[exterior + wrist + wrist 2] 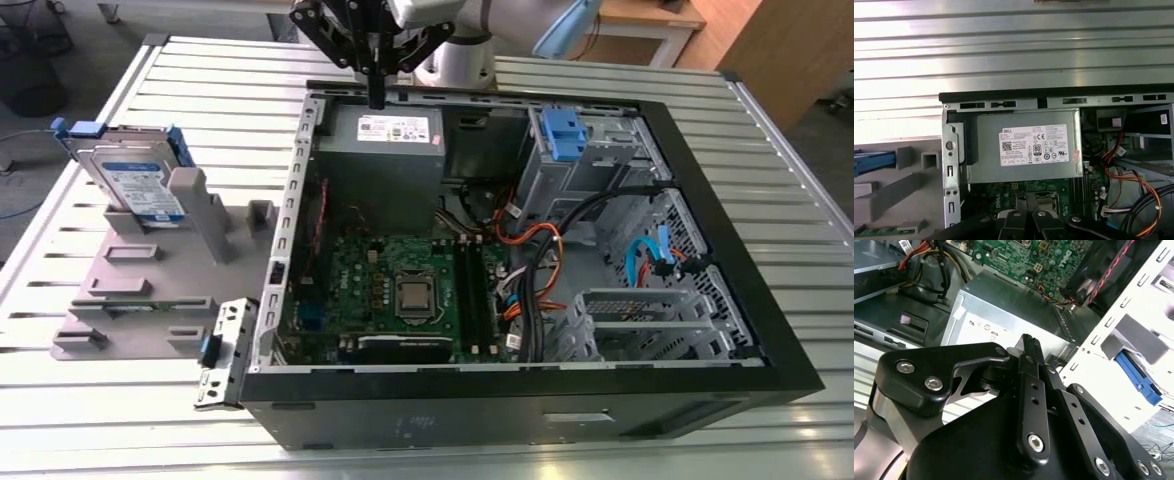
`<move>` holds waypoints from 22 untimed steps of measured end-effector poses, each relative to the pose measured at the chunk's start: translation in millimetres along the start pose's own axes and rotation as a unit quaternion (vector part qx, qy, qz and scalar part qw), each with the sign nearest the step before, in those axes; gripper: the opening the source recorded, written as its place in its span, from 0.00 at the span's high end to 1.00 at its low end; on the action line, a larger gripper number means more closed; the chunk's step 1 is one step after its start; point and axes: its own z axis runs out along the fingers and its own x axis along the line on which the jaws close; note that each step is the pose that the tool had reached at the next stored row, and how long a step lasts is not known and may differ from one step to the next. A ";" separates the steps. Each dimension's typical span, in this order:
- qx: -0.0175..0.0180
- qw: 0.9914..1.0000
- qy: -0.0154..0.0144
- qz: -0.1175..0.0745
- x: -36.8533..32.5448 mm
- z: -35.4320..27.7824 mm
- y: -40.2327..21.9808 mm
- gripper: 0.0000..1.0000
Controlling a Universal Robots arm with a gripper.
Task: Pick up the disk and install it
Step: 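Reach for the disk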
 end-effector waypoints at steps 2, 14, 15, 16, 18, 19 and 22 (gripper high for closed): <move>0.000 1.000 0.000 0.000 2.8 -0.1 -0.2 0.89; 0.000 1.000 -0.001 0.000 18.2 -0.2 -1.4 0.89; 0.000 1.000 -0.001 0.000 20.0 -0.2 -1.5 0.89; 0.000 1.000 -0.001 0.000 22.0 -0.1 -1.7 0.89; 0.000 1.000 -0.001 0.000 25.9 -0.1 -2.0 0.89; 0.000 1.000 -0.001 0.000 28.0 -0.1 -2.1 0.89; 0.000 1.000 -0.001 0.000 34.4 0.0 -2.6 0.89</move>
